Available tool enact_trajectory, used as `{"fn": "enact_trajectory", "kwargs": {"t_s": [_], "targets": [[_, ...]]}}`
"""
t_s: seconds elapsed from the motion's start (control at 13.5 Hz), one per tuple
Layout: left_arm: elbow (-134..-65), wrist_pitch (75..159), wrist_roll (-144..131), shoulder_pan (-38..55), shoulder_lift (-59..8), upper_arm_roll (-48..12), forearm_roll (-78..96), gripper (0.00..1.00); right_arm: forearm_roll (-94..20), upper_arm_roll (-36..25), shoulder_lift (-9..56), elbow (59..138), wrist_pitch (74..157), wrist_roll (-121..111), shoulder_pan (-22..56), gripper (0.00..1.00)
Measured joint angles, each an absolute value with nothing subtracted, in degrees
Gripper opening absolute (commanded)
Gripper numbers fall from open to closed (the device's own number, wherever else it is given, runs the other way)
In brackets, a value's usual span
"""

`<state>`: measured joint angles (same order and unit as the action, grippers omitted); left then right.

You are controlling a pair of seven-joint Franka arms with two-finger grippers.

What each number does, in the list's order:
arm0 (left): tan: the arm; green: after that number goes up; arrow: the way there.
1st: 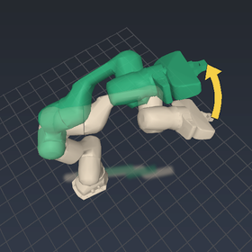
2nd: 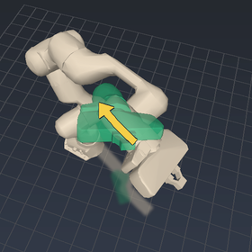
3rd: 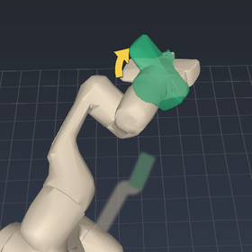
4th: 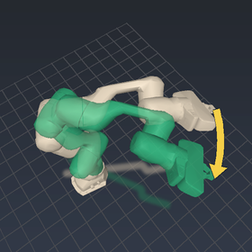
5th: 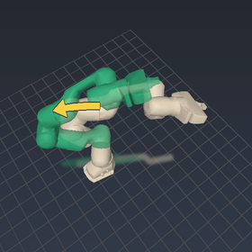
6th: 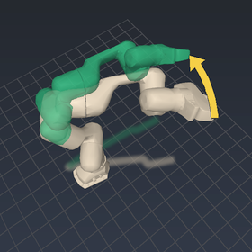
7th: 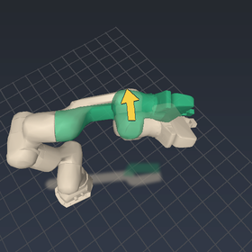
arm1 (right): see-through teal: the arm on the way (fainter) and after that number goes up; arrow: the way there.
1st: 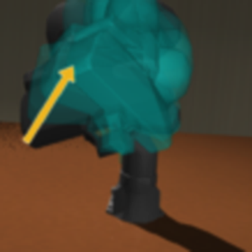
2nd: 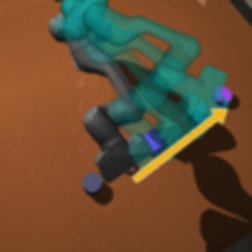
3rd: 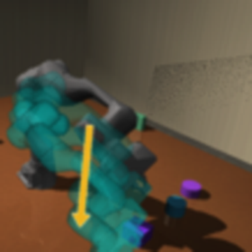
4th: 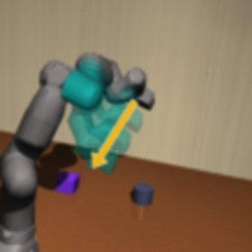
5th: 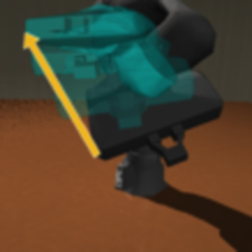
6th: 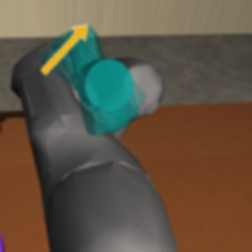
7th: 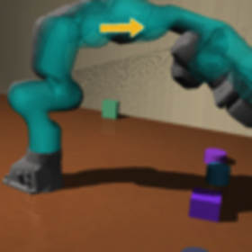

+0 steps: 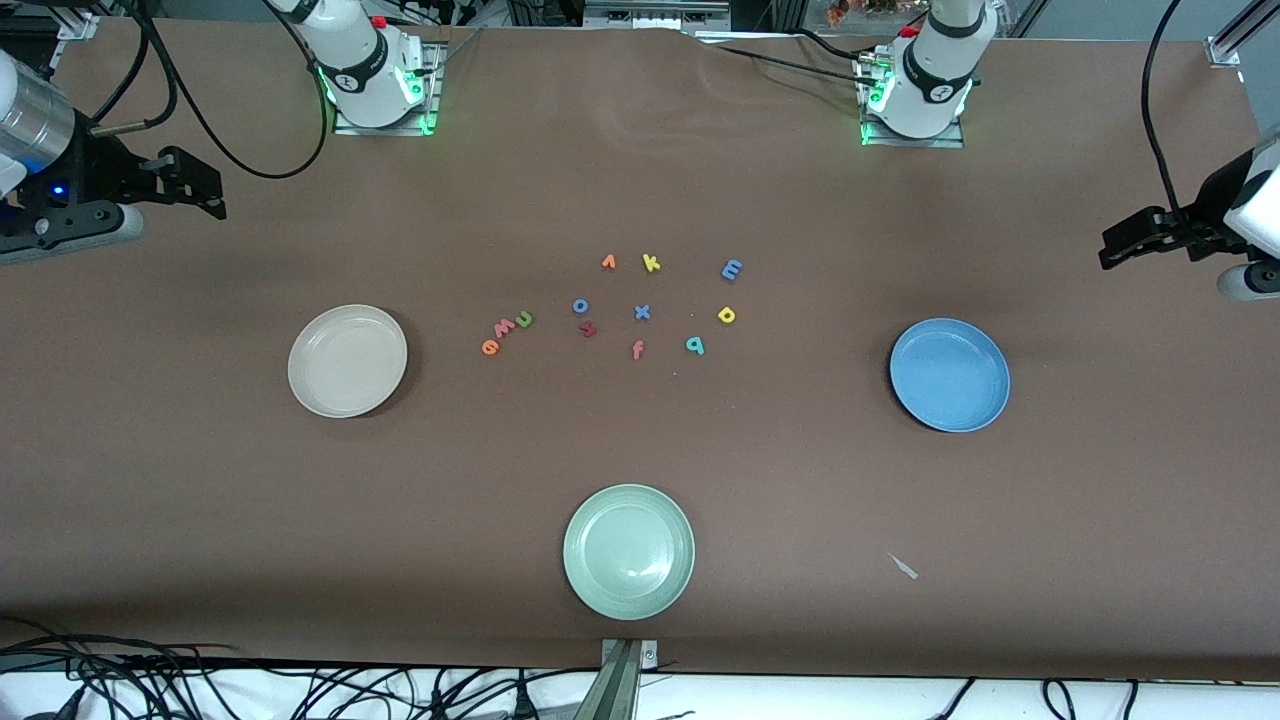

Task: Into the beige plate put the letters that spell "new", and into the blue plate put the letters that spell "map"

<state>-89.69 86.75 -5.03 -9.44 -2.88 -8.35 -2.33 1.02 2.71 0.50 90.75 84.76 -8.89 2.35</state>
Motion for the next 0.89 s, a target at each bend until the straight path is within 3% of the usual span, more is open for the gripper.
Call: {"fn": "enact_trajectory", "kwargs": {"t_s": [0.89], "targets": [[-89.7,86.8,-5.0,-9.4,-2.9,-8.4,-2.3,1.00,1.2,2.9,0.5,90.7,85.4,-8.9,2.4,1.00]]}}
